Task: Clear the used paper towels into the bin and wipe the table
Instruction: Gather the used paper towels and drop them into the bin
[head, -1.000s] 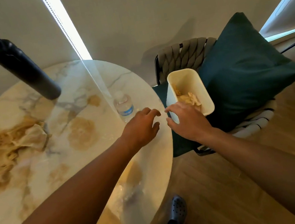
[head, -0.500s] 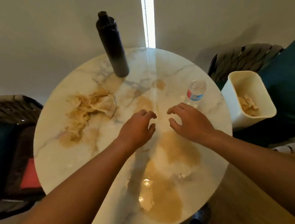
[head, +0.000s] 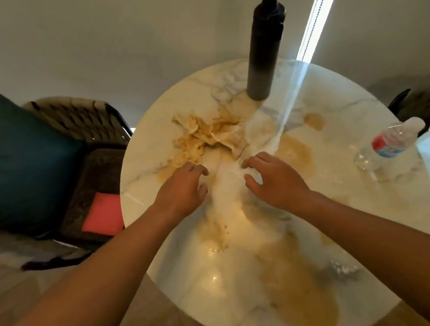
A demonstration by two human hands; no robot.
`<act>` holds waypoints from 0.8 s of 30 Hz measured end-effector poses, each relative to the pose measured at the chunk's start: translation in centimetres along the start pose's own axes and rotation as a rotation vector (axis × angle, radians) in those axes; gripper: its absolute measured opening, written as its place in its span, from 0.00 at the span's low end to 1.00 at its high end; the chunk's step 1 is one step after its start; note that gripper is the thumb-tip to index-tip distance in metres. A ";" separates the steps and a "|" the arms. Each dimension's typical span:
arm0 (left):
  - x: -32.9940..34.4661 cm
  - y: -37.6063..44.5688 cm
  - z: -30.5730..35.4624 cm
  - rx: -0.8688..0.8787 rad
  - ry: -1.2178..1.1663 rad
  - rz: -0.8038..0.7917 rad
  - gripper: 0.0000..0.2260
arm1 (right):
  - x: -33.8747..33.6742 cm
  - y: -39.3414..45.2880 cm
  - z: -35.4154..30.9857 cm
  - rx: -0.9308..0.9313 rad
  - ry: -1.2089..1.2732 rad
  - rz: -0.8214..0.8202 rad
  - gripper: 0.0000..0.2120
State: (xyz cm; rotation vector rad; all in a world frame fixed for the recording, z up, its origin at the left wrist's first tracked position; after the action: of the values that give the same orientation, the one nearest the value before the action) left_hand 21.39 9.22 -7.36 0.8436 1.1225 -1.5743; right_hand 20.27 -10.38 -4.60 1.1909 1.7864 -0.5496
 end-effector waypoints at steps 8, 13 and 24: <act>-0.3 3.8 -6.2 -0.096 0.026 0.018 0.23 | 4.7 5.7 -1.0 -0.015 0.026 -0.090 0.13; 0.7 6.1 -6.9 -0.081 0.043 -0.011 0.26 | 6.6 8.5 -1.4 -0.031 0.024 -0.108 0.13; 0.5 6.9 -7.9 -0.085 -0.081 -0.012 0.19 | 7.9 10.8 -1.6 -0.050 -0.006 -0.125 0.14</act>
State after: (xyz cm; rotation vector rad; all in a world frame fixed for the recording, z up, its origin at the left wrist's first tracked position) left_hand 27.86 15.94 -12.22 0.7119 1.1291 -1.5459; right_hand 28.13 -0.55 -9.38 1.0477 1.8683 -0.5769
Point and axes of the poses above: each hand's wrist, its own y-axis towards the middle knuckle, its own x-axis out of the palm, z = x × y, the point moved 9 cm from there along y, towards the middle knuckle, and after that the axes turned 12 degrees about -x, right-handed, at the moved point
